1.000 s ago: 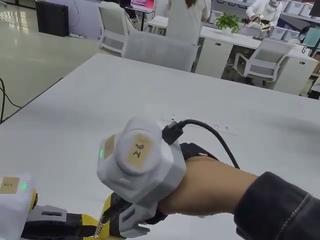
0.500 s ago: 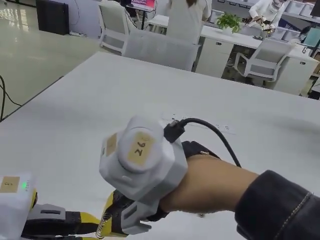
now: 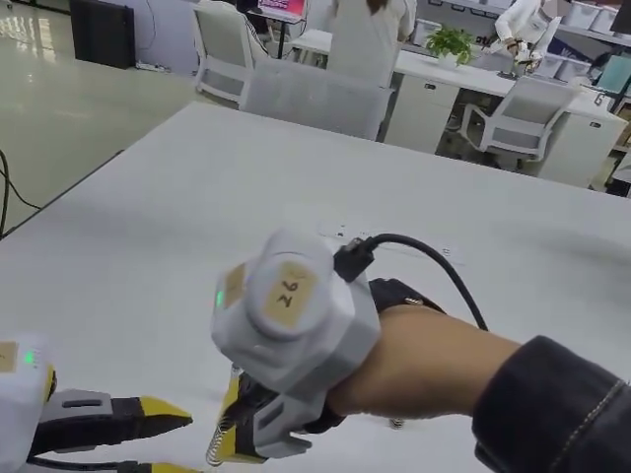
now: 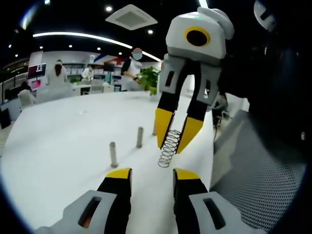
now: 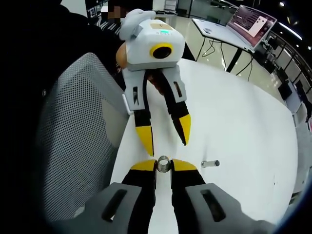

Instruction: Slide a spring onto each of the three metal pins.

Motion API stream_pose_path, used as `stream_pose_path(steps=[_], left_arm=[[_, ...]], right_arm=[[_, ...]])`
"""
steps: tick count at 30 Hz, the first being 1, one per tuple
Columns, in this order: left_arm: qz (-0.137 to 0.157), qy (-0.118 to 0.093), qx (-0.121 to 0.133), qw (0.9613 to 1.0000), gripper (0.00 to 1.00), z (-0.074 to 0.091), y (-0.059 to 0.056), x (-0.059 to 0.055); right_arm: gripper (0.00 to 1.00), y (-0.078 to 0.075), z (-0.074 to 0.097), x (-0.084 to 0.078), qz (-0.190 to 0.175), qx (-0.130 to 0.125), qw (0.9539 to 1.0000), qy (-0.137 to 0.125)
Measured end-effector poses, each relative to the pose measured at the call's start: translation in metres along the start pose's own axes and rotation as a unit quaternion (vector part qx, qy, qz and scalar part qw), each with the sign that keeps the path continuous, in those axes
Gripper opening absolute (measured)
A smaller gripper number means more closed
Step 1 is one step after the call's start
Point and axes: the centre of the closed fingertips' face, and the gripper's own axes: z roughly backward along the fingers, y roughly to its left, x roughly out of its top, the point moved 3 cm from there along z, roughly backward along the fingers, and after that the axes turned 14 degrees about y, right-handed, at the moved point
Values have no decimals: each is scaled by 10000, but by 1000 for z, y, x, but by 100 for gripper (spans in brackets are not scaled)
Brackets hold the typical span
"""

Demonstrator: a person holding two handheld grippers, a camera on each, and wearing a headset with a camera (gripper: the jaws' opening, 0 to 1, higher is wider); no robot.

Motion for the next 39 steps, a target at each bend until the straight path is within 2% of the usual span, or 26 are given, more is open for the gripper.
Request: stream_pose_path(steps=[18,27,39], left_arm=[[148,-61,220,9996,48,1,7,2],[181,-110,251,9995,53,1,8,2],[215,-80,224,9995,53,-1,7,-3]], right_arm=[[8,-7,6,-15,-171,-58,9998,80],[8,-19,15,-23,-322,-170,9993,80],[8,-35,26,-29,-448,-352,9984,61]])
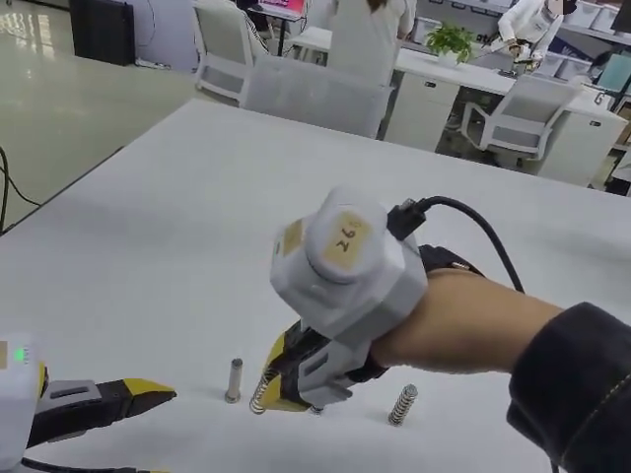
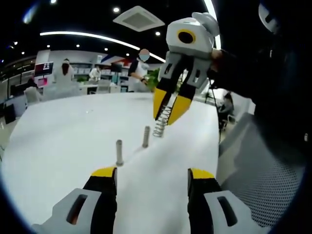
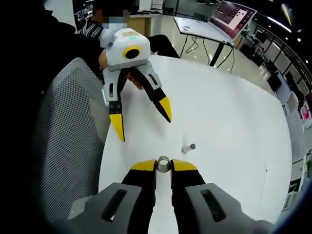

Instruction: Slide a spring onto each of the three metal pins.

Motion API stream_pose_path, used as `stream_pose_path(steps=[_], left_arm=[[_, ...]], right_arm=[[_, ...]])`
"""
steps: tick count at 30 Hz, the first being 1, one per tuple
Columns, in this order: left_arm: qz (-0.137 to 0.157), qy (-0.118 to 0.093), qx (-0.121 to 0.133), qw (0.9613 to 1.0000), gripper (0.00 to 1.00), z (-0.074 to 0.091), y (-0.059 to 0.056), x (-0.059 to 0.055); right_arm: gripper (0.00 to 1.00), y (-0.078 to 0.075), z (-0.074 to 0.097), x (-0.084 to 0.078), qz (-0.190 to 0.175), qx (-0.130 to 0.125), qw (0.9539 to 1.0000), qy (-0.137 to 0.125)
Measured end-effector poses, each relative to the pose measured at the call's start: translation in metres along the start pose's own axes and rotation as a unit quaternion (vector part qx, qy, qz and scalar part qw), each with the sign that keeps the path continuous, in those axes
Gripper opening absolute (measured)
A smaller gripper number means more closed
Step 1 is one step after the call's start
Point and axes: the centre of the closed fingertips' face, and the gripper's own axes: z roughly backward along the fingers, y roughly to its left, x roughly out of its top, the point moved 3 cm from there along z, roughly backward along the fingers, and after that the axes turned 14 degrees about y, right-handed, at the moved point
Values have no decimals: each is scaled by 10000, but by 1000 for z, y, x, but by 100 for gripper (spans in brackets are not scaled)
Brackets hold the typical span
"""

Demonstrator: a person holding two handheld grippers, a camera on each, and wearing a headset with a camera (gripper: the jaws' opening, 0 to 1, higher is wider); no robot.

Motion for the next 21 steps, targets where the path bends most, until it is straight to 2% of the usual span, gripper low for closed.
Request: stream_pose_path(steps=[10,21], left_arm=[[1,-18,10,10000,53,2,0,0],[-3,-49,17,10000,53,2,0,0]], right_arm=[[8,-24,15,9,67,-253,9996,51],[8,-41,13,22,205,-279,9993,134]])
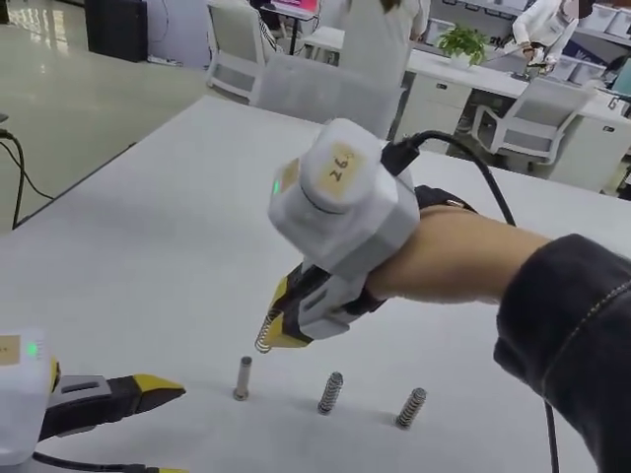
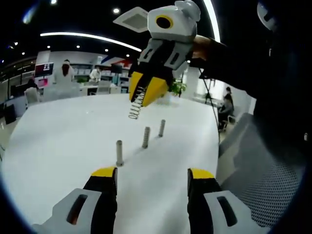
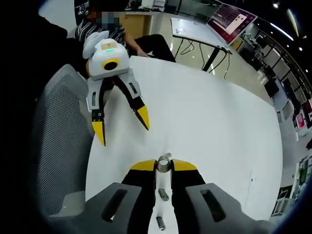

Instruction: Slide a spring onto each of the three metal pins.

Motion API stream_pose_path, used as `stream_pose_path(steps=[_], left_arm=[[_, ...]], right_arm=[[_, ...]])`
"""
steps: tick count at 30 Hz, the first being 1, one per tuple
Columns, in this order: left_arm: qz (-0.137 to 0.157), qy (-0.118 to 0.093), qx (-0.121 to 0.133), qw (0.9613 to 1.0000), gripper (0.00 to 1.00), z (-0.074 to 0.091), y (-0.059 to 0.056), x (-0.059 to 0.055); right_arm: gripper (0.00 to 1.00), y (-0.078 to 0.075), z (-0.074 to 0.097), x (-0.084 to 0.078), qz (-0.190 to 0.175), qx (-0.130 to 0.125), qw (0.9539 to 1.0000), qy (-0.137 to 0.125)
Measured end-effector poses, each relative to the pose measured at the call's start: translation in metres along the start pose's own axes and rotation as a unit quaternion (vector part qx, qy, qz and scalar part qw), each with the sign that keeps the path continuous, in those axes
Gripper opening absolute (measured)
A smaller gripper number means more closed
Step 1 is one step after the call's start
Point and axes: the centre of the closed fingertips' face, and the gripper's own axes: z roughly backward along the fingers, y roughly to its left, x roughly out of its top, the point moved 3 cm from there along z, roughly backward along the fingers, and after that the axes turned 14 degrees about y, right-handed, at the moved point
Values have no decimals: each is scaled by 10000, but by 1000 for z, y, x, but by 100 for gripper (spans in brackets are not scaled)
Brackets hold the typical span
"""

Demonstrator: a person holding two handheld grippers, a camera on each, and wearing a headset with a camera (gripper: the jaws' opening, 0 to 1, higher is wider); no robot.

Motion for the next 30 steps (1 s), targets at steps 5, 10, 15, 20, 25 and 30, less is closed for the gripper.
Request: stream_pose_path(steps=[5,10,15,20,25,30], left_arm=[[9,-5,4,10000,53,0,1,0],[18,-11,3,10000,53,-1,1,0],[17,6,-11,10000,52,-1,1,0],[34,10,-15,10000,52,-2,1,-1],[55,27,-15,10000,52,-2,2,-2],[69,38,-7,10000,52,-2,2,-3]], right_arm=[[8,-8,-7,1,37,20,9999,96],[8,-11,-15,3,21,112,9998,154],[8,-12,-25,3,20,216,9995,208],[8,-15,-33,2,-27,269,9993,241],[8,-15,-41,2,-46,355,9989,293],[8,-14,-46,1,-84,407,9986,312]])
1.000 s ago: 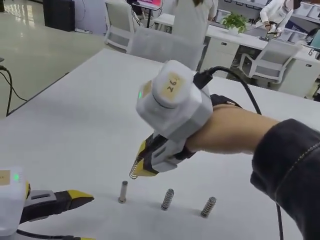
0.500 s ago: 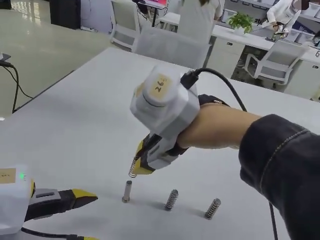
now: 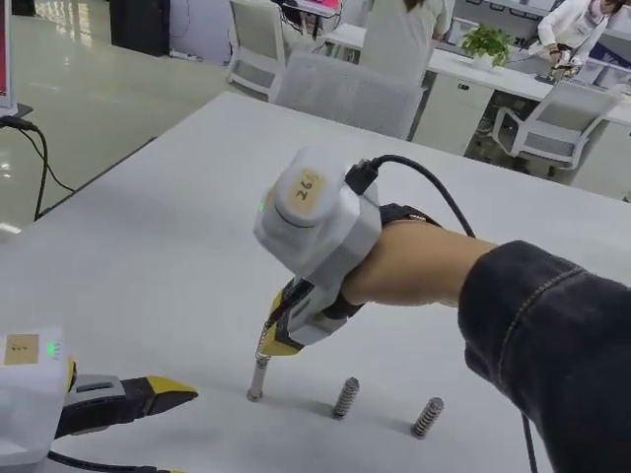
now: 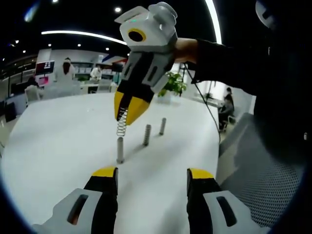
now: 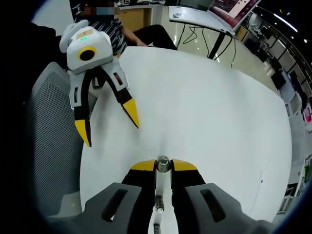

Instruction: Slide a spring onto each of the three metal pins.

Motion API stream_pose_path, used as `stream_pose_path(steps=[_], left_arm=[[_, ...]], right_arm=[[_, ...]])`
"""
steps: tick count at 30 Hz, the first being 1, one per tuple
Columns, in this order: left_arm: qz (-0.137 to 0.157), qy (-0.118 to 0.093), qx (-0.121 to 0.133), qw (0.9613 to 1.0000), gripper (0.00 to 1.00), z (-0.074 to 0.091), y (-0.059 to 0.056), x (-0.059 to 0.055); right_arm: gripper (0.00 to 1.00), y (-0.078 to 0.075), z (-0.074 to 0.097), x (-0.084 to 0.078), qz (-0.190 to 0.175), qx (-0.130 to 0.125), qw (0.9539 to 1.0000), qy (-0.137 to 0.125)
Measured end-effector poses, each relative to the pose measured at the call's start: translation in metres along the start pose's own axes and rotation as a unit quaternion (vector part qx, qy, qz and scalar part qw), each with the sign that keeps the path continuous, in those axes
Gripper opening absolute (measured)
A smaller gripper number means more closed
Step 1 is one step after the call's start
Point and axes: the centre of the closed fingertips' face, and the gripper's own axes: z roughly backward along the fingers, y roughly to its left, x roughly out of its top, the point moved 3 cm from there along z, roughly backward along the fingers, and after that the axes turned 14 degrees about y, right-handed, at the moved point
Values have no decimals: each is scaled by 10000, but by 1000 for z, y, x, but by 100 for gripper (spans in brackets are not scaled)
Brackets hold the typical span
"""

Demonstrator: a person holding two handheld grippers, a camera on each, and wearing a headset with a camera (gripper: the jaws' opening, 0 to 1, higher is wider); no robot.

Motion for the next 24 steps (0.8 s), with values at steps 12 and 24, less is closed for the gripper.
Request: stream_pose_path(steps=[12,24], left_arm=[[37,16,-1,10000,50,1,1,-2],[58,29,-6,10000,50,1,1,-5]], right_arm=[[8,-1,-10,-2,-71,59,9999,52],[8,0,-26,-3,-149,158,9997,104]])
